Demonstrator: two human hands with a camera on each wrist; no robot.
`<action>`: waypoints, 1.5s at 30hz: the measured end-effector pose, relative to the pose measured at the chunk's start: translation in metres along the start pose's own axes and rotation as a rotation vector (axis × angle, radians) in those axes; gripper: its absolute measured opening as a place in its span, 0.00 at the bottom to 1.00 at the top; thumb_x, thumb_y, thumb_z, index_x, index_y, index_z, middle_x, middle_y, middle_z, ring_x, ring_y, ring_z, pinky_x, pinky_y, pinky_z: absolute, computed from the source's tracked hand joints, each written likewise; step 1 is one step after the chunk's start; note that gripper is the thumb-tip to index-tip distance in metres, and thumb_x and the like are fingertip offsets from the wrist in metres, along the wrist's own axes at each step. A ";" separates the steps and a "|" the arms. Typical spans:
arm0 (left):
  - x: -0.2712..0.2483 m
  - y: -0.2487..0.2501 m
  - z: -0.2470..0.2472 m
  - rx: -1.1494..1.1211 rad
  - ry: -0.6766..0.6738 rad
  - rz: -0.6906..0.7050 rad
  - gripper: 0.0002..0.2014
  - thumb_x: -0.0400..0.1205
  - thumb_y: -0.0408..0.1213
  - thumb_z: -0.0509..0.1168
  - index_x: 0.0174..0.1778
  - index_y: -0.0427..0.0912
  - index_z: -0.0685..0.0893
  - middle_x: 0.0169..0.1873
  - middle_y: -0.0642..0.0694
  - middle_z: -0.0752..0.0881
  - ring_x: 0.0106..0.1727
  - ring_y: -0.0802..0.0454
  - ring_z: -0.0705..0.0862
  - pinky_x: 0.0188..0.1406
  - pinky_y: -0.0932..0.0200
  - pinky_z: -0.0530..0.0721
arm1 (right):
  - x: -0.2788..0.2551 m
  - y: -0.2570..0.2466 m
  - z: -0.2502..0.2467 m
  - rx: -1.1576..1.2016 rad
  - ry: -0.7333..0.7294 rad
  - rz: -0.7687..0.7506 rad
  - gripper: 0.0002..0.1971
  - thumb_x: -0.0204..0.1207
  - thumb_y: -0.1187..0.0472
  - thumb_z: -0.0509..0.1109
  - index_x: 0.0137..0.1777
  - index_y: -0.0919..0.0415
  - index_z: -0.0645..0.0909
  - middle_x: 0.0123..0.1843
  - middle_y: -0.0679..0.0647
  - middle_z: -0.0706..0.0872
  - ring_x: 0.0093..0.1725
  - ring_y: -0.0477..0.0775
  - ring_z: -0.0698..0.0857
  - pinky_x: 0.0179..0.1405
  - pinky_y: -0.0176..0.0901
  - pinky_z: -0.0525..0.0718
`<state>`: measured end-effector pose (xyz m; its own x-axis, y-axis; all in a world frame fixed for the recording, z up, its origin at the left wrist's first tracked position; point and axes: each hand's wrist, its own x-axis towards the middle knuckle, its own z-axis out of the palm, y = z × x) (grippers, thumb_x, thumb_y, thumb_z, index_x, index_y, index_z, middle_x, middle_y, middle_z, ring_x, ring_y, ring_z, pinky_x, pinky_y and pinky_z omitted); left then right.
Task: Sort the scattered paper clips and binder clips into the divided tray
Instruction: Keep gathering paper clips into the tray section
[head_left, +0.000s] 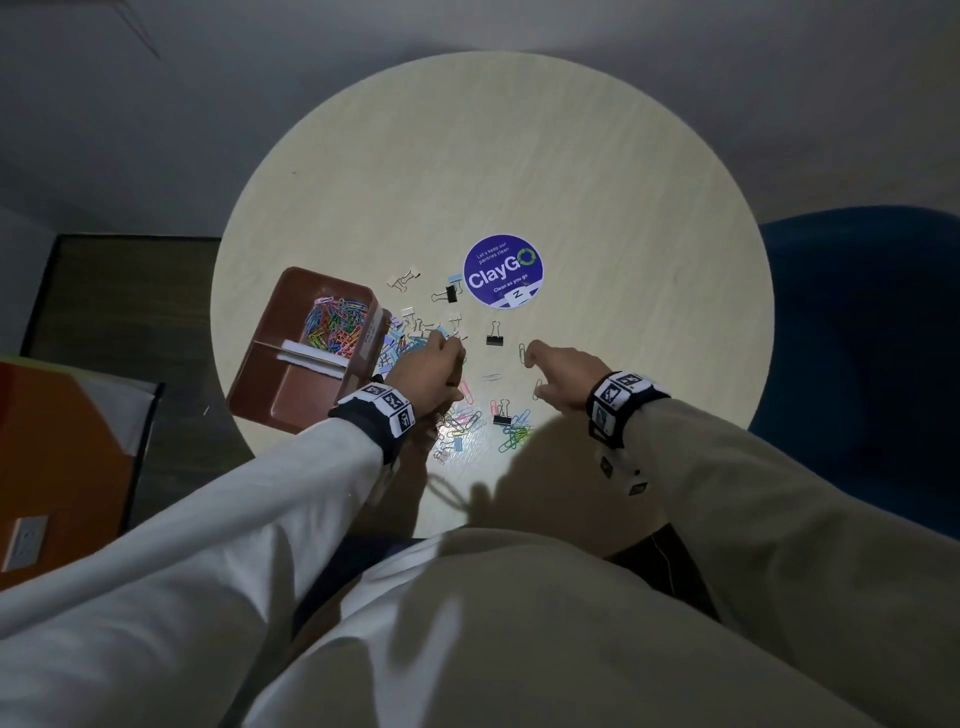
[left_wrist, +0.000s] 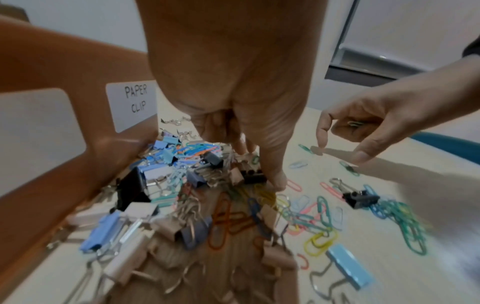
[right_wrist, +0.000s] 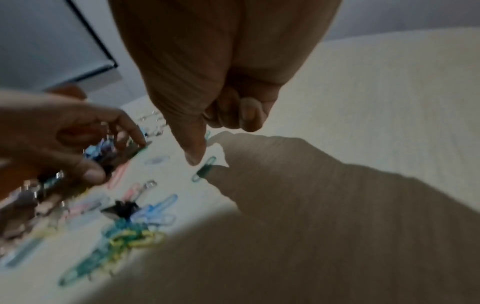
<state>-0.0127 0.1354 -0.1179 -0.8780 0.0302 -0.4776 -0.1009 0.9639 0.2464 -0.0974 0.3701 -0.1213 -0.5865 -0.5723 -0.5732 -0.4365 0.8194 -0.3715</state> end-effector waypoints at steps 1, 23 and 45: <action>0.001 0.001 0.002 0.010 0.007 0.008 0.28 0.76 0.46 0.77 0.67 0.42 0.73 0.64 0.39 0.74 0.49 0.34 0.85 0.43 0.45 0.85 | 0.000 0.001 0.001 -0.059 -0.016 -0.023 0.18 0.77 0.57 0.69 0.64 0.51 0.69 0.48 0.49 0.79 0.46 0.58 0.79 0.41 0.45 0.71; -0.002 0.020 0.001 -0.211 0.066 0.111 0.06 0.87 0.38 0.58 0.51 0.42 0.67 0.37 0.42 0.81 0.35 0.38 0.82 0.31 0.50 0.76 | 0.001 -0.048 -0.001 0.241 0.046 0.019 0.07 0.86 0.59 0.51 0.51 0.62 0.63 0.36 0.61 0.81 0.31 0.60 0.76 0.34 0.50 0.73; -0.040 -0.133 -0.096 -0.375 0.280 -0.445 0.12 0.84 0.31 0.59 0.62 0.32 0.80 0.58 0.29 0.85 0.60 0.31 0.84 0.57 0.45 0.81 | 0.094 -0.273 -0.050 0.552 0.247 -0.047 0.11 0.83 0.64 0.57 0.55 0.66 0.81 0.54 0.63 0.88 0.54 0.64 0.84 0.45 0.47 0.74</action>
<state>-0.0090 -0.0193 -0.0504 -0.7982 -0.4702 -0.3766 -0.5957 0.7091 0.3772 -0.0674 0.0910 -0.0367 -0.7453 -0.5445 -0.3849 -0.0858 0.6508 -0.7544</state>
